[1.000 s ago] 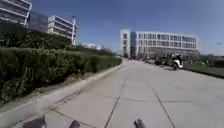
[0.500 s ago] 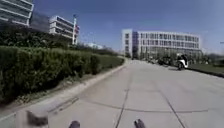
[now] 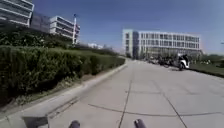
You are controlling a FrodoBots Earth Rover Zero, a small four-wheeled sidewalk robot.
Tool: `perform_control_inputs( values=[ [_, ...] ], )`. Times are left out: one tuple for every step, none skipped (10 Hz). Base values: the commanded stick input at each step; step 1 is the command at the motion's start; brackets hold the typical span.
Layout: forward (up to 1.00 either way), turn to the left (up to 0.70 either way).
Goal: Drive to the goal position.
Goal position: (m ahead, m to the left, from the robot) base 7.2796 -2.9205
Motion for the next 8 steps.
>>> perform_control_inputs(
  values=[
    [0.0,-0.7],
    [0.0,-0.7],
    [0.0,-0.7],
    [0.0,-0.7],
    [0.0,-0.7],
    [0.0,-0.63],
    [0.0,-0.41],
    [0.0,-0.18]
  ],
)
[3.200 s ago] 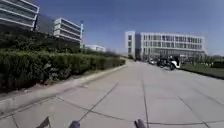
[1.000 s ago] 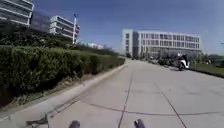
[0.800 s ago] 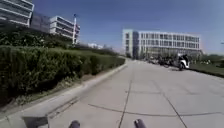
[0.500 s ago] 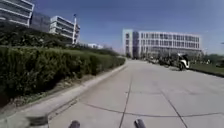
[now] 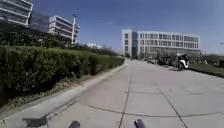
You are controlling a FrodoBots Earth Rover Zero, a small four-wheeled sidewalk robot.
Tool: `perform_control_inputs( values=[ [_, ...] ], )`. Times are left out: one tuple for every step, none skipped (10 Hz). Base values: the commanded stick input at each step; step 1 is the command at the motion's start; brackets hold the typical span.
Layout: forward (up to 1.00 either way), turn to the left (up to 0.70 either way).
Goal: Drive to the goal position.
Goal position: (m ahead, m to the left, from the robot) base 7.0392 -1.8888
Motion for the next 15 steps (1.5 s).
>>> perform_control_inputs(
  values=[
    [0.0,-0.22],
    [0.0,-0.59],
    [0.0,-0.67],
    [0.0,-0.7],
    [0.0,-0.7],
    [0.0,-0.7],
    [0.0,-0.7],
    [0.0,-0.61],
    [0.0,-0.4],
    [0.0,-0.19],
    [0.5,-0.04],
    [0.7,0.0],
    [0.7,0.0],
    [0.7,0.0],
    [0.7,0.0]
  ],
)
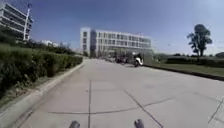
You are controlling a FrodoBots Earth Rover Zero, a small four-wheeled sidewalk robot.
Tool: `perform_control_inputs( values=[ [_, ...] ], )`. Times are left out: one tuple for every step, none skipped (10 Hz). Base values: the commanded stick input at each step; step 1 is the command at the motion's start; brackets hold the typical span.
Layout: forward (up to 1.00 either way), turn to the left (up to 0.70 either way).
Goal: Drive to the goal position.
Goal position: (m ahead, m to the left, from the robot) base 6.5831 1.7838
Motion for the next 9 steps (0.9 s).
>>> perform_control_inputs(
  values=[
    [0.7,0.0],
    [0.7,0.0],
    [0.7,0.0],
    [0.7,0.0],
    [0.7,0.0],
    [0.7,0.0],
    [0.7,0.0],
    [0.7,0.0],
    [0.7,0.0]
  ],
)
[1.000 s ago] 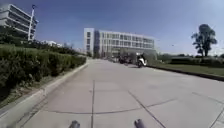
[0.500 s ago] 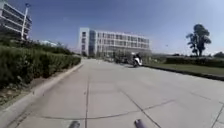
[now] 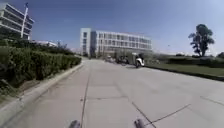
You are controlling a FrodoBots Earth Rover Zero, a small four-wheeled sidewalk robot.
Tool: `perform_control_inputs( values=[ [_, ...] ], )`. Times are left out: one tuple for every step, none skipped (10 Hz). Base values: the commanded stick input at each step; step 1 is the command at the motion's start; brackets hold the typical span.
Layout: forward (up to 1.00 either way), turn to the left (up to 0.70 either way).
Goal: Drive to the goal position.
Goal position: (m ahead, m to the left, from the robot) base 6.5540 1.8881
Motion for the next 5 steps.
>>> perform_control_inputs(
  values=[
    [0.7,0.0],
    [0.7,0.0],
    [0.7,0.0],
    [0.7,0.0],
    [0.7,0.0]
  ],
)
